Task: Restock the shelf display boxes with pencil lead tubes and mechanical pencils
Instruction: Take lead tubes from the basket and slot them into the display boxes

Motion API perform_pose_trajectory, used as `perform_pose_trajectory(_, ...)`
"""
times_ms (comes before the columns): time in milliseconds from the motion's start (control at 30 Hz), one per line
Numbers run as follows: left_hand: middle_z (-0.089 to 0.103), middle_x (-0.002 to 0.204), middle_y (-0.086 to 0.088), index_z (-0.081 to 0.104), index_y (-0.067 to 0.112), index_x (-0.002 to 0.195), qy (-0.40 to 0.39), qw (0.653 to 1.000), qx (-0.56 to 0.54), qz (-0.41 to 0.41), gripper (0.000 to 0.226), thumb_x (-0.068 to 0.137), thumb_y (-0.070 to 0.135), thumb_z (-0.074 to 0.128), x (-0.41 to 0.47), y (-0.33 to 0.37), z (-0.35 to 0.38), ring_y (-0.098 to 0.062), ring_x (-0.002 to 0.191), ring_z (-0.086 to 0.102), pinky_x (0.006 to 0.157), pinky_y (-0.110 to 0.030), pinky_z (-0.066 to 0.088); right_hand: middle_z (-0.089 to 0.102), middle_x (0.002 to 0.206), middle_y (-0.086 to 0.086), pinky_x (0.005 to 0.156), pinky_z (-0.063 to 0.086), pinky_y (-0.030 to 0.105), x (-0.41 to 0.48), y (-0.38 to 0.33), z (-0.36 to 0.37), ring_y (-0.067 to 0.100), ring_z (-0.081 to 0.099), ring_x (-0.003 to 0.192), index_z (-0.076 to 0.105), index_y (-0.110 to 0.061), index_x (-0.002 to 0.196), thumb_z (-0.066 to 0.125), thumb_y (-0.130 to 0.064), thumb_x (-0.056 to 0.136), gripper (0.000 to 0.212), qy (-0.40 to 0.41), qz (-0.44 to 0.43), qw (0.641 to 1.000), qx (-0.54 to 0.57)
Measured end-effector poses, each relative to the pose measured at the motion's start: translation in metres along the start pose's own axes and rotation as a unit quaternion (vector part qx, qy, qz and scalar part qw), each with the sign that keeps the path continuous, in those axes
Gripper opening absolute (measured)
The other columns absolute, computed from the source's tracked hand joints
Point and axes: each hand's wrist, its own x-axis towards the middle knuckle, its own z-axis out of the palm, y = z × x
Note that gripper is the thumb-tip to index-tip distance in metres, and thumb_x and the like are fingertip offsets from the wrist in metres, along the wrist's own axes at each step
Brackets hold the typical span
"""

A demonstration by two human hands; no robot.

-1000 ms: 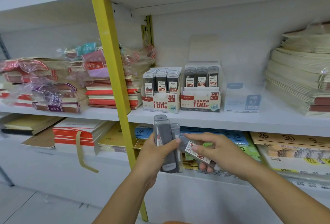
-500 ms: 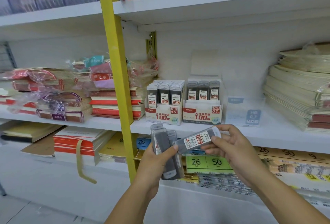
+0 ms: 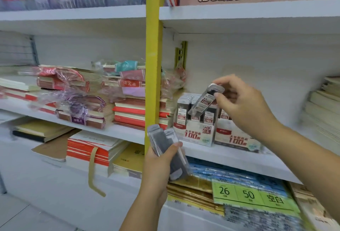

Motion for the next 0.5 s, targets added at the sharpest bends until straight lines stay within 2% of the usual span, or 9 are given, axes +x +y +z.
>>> perform_pose_trajectory(133, 0.073, 0.108, 0.005, 0.06, 0.036, 0.125, 0.012, 1.0, -0.014, 0.013, 0.041, 0.089, 0.025, 0.075, 0.013, 0.0, -0.009, -0.018, 0.097, 0.069, 0.072, -0.038, 0.061, 0.069, 0.089, -0.011, 0.074, 0.06, 0.035, 0.028, -0.005, 0.025, 0.005, 0.066, 0.082, 0.051, -0.049, 0.097, 0.06, -0.02, 0.093, 0.03, -0.059, 0.0, 0.997, -0.048)
perform_pose_trajectory(233, 0.07, 0.102, 0.01, 0.057, 0.045, 0.113, 0.008, 1.0, -0.021, 0.009, 0.037, 0.09, 0.022, 0.074, 0.019, 0.0, -0.011, -0.012, 0.092, 0.066, 0.059, -0.027, 0.056, 0.067, 0.087, -0.007, 0.07, 0.058, 0.037, 0.041, -0.001, 0.047, 0.01, 0.066, 0.077, 0.046, -0.04, 0.106, 0.061, -0.022, 0.092, 0.028, -0.097, 0.035, 0.991, -0.08)
perform_pose_trajectory(300, 0.07, 0.099, 0.012, 0.058, 0.044, 0.111, 0.008, 1.0, -0.02, 0.009, 0.035, 0.09, 0.021, 0.073, 0.021, 0.0, -0.013, -0.011, 0.091, 0.066, 0.057, -0.025, 0.054, 0.066, 0.088, -0.009, 0.067, 0.056, 0.03, 0.045, 0.004, 0.059, 0.007, 0.064, 0.078, 0.048, -0.038, 0.102, 0.061, -0.024, 0.091, 0.023, -0.122, 0.055, 0.987, -0.084)
perform_pose_trajectory(367, 0.071, 0.099, 0.012, 0.057, 0.043, 0.117, 0.012, 1.0, -0.018, 0.007, 0.038, 0.09, 0.021, 0.073, 0.022, 0.002, -0.015, -0.012, 0.093, 0.066, 0.06, -0.027, 0.056, 0.061, 0.091, -0.012, 0.065, 0.047, 0.02, 0.047, 0.009, 0.068, 0.003, 0.057, 0.081, 0.054, -0.038, 0.096, 0.063, -0.026, 0.088, 0.017, -0.124, 0.04, 0.984, -0.119)
perform_pose_trajectory(433, 0.07, 0.106, 0.009, 0.055, 0.041, 0.124, 0.01, 1.0, -0.018, 0.002, 0.043, 0.09, 0.022, 0.073, 0.022, 0.004, -0.016, -0.015, 0.098, 0.066, 0.064, -0.029, 0.058, 0.052, 0.096, -0.009, 0.07, 0.041, 0.024, 0.047, 0.014, 0.074, 0.008, 0.048, 0.089, 0.062, -0.033, 0.1, 0.066, -0.028, 0.086, 0.015, -0.102, 0.0, 0.976, -0.193)
perform_pose_trajectory(500, 0.071, 0.109, 0.006, 0.054, 0.039, 0.126, 0.005, 1.0, -0.017, 0.003, 0.045, 0.089, 0.022, 0.074, 0.019, 0.006, -0.018, -0.016, 0.099, 0.067, 0.058, -0.025, 0.058, 0.043, 0.095, -0.008, 0.073, 0.035, 0.027, 0.045, 0.016, 0.076, 0.008, 0.037, 0.095, 0.066, -0.029, 0.11, 0.066, -0.031, 0.086, 0.024, -0.076, -0.029, 0.961, -0.266)
